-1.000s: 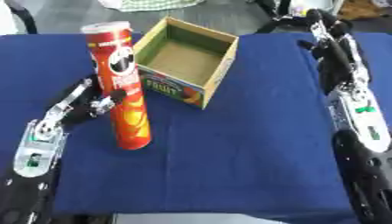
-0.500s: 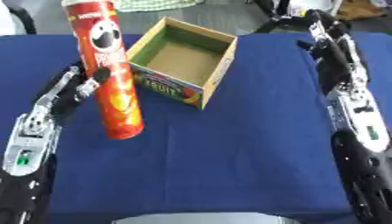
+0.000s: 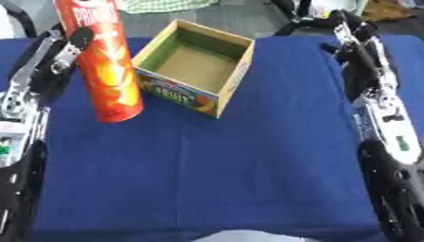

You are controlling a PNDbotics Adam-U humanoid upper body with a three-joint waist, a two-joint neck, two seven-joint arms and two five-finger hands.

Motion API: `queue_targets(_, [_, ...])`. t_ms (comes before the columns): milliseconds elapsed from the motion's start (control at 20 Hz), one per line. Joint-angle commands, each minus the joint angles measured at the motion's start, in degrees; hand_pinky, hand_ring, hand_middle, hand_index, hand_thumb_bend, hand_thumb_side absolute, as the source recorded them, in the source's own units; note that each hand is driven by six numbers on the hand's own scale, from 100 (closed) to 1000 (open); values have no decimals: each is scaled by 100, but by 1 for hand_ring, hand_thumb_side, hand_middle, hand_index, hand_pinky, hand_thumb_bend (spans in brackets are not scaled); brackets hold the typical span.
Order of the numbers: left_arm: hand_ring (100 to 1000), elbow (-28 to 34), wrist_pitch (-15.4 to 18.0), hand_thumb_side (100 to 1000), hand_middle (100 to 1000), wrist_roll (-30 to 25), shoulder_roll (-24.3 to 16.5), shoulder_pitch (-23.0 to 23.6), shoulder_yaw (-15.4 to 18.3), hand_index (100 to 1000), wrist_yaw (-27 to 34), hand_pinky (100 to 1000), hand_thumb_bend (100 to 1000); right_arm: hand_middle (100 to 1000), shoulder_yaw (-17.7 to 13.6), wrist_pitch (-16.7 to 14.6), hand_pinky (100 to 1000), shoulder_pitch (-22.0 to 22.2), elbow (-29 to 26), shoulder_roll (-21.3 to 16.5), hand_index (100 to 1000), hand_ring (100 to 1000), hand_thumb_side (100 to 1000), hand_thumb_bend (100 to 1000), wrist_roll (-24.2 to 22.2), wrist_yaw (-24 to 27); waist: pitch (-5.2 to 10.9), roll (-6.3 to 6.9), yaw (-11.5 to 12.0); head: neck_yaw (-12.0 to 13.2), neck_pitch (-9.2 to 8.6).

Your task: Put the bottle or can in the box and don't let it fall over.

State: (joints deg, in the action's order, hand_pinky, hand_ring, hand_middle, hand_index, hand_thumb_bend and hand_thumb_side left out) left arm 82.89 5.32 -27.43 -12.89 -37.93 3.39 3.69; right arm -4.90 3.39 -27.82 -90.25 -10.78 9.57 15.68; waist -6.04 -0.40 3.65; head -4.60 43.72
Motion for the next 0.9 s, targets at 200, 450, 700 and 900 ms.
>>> queue_targets(200, [720, -194, 308, 598, 470, 212, -274, -439, 64, 392, 13, 1000, 100, 1000, -18, -20, 799, -191, -135, 5, 823, 1000, 387, 400, 15, 43, -9, 1, -107, 106, -112])
queue_targets(450, [720, -451, 543, 562, 471, 485, -403, -767, 219, 392, -169, 1000, 100, 1000, -7, -26, 799, -336, -194, 88, 823, 1000, 388, 399, 9, 62, -160, -23, -275, 256, -238])
queue_targets(700, [720, -787, 818, 533, 470, 814, -580, -1185, 442, 390, -388, 1000, 100, 1000, 33, -26, 799, -540, -280, 213, 823, 1000, 390, 396, -26, 83, -372, -21, -517, 613, -456])
queue_targets(900, [718, -1146, 1086, 496, 467, 1055, -702, -1514, 593, 389, -604, 1000, 100, 1000, 82, -12, 799, -651, -336, 337, 823, 1000, 391, 394, -69, 104, -515, -6, -704, 822, -610])
